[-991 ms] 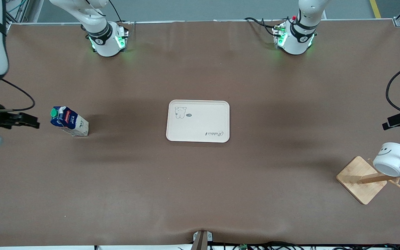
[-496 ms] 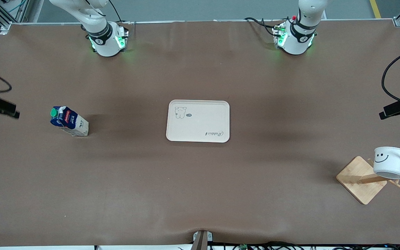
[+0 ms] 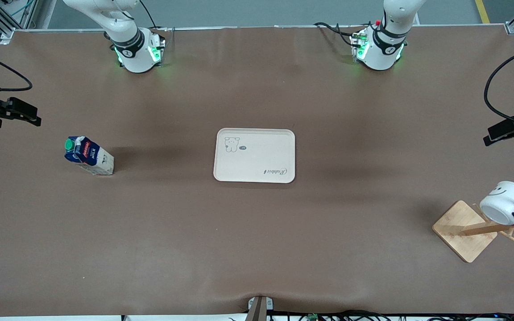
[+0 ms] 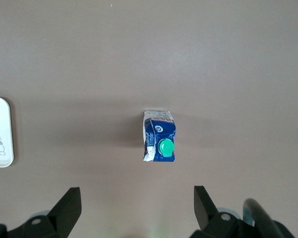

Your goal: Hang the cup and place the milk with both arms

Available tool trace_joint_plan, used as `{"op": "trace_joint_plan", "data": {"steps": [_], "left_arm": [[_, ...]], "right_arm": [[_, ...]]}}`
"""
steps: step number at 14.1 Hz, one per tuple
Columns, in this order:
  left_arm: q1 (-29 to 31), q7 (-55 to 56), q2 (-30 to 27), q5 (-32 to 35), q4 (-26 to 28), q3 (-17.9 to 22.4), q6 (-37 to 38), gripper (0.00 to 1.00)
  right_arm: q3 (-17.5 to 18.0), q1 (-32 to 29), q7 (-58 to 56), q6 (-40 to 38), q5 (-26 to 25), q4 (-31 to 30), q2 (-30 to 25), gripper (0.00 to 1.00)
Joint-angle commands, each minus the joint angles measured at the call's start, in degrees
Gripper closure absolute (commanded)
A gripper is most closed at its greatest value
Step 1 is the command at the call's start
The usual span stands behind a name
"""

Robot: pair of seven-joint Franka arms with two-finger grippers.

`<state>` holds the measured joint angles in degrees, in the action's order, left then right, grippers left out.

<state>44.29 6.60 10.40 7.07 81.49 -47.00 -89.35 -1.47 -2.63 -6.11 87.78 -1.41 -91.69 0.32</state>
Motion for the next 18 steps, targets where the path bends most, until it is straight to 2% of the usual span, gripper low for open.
{"op": "trace_joint_plan", "data": {"steps": [1,3,7,8,11,16,18], "left_arm": [[-2.1,2.4,-3.6,-0.2,0.7,0.2,1.4,0.0],[-7.3,5.2,-4.9,-0.2,0.7,3.8,3.6,0.0],[-25.1,5.8,-6.8,-0.6,0.8,19.4,5.9,0.0],[-27.6,5.8,-7.2,-0.9,0.9,21.8,6.3,0.0],[-31.7,5.8,-7.5,-1.0,0.9,24.9,6.7,0.0],[-40.4,5.7,-10.0,-5.0,2.3,34.6,6.6,0.0],[-42.2,5.4,-10.6,-5.2,3.0,36.2,6.3,0.0]], "right_arm": [[0.8,0.1,-0.4,-1.2,-1.3,2.6,-2.6,0.0],[0.8,0.6,0.0,-1.6,-1.7,3.2,-2.3,0.0],[0.6,0.3,-0.4,-1.7,-1.1,3.1,-2.2,0.0],[0.6,0.3,-0.4,-1.7,-1.0,3.1,-2.2,0.0],[0.8,0.7,-0.5,-1.6,-1.1,3.4,-2.2,0.0],[0.7,0.2,-0.5,-1.6,-1.3,3.4,-2.1,0.0],[0.7,0.2,-0.4,-1.6,-1.1,3.4,-2.1,0.0]]}}
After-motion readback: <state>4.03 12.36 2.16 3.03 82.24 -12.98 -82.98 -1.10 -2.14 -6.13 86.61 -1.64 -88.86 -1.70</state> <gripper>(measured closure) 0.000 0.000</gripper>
